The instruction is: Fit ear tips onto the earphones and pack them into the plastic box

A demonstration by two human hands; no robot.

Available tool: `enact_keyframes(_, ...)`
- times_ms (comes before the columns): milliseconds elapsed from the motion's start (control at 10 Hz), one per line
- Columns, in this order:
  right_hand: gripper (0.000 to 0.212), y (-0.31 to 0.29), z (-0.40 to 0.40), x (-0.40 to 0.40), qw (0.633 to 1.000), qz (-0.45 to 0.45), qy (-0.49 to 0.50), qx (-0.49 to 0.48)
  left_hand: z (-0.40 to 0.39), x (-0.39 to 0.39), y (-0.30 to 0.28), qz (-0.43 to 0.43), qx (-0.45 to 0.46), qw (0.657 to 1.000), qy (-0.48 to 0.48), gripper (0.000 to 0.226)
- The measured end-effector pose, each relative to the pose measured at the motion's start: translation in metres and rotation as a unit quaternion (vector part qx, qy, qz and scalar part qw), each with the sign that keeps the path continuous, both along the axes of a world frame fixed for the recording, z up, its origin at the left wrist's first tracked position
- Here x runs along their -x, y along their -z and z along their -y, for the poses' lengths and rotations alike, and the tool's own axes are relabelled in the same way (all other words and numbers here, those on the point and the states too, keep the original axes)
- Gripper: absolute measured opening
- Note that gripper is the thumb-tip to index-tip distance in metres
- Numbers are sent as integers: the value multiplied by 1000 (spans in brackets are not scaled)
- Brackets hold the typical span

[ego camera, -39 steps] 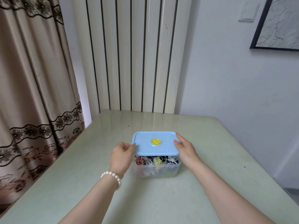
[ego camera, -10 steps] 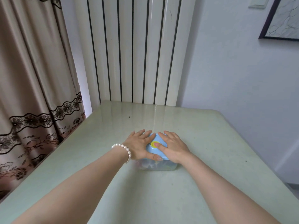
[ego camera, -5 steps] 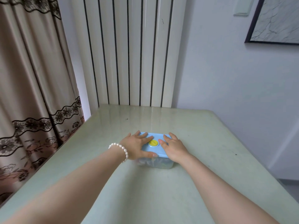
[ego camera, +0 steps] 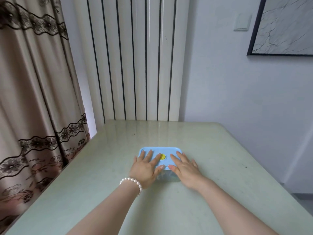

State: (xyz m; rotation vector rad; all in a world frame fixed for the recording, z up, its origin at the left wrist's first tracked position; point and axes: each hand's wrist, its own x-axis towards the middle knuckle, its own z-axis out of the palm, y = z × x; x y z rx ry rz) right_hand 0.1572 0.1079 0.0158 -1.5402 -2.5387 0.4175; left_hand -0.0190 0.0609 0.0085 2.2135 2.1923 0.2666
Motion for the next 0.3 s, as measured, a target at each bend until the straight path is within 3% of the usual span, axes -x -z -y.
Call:
enact_keyframes(100,58,-1,-1,-2,1000,7,-6,0,2,-1,-2,-13,-3,1000,1,57)
enact_keyframes(300,58,-2,1,0,1000,15,0,0,1,3,-5,-1,-4,1000,22,63)
